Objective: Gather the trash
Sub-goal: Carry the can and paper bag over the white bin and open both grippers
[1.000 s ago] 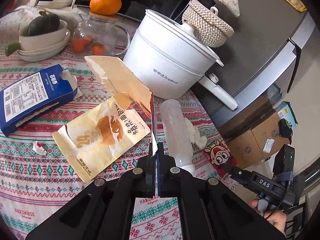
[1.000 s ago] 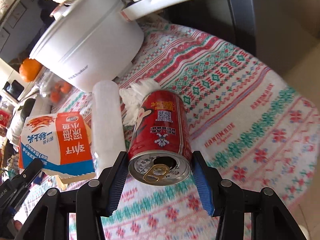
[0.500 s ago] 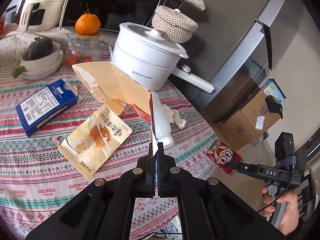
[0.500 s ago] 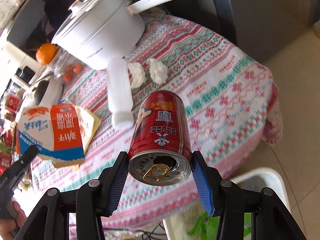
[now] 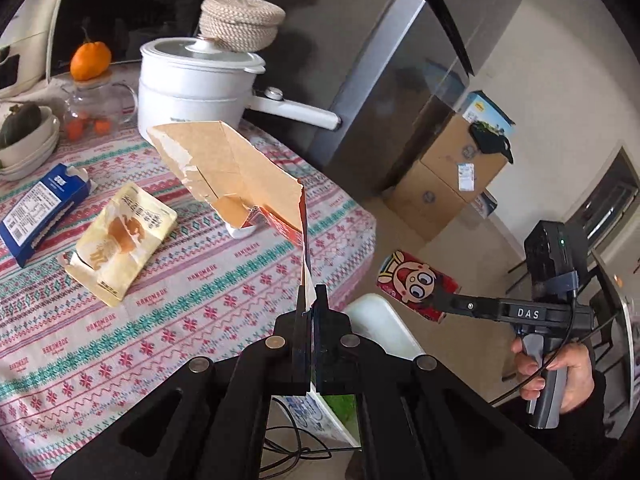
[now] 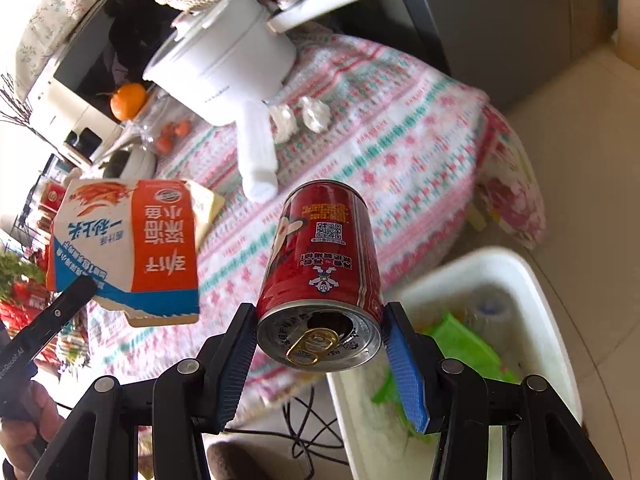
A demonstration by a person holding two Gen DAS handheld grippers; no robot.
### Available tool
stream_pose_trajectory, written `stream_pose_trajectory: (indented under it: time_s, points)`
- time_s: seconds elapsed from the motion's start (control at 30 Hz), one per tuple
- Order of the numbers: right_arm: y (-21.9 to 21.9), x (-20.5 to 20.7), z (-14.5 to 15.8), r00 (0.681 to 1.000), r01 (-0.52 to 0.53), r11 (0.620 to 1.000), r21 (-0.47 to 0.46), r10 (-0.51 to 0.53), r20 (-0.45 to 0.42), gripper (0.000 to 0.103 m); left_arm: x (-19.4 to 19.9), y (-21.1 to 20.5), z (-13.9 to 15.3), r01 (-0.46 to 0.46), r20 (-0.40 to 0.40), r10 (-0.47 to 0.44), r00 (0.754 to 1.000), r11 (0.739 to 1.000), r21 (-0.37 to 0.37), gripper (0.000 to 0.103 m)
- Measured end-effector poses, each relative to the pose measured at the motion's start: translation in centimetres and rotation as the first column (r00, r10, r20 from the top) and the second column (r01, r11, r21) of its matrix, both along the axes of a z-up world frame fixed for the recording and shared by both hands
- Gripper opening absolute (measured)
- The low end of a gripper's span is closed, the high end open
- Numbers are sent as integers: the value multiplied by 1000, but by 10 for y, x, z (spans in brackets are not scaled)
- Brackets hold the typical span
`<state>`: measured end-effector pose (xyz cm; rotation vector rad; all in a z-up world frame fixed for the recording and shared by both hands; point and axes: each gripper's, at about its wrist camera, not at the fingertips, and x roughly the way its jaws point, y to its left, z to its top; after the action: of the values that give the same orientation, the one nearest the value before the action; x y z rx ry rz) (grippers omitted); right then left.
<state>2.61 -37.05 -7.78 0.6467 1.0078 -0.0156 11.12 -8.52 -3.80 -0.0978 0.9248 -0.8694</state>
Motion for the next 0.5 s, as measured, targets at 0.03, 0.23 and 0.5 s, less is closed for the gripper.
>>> stream_pose_trajectory:
  time_s: [0.03, 0.23, 0.5]
  points:
    - [-3, -6, -2, 1000, 4, 1000, -4, -4, -7, 55, -5, -5, -4, 25, -12, -25, 1000, 1000, 5, 0]
    - [-22, -33, -16, 998, 36, 998, -50, -39, -55, 55, -37, -46, -31, 158, -68, -155, 986, 986, 50, 0]
    - [-46, -54, -34, 992, 58, 995, -79, -67, -111, 55, -74, -108, -70, 315, -102, -303, 948, 938, 145, 0]
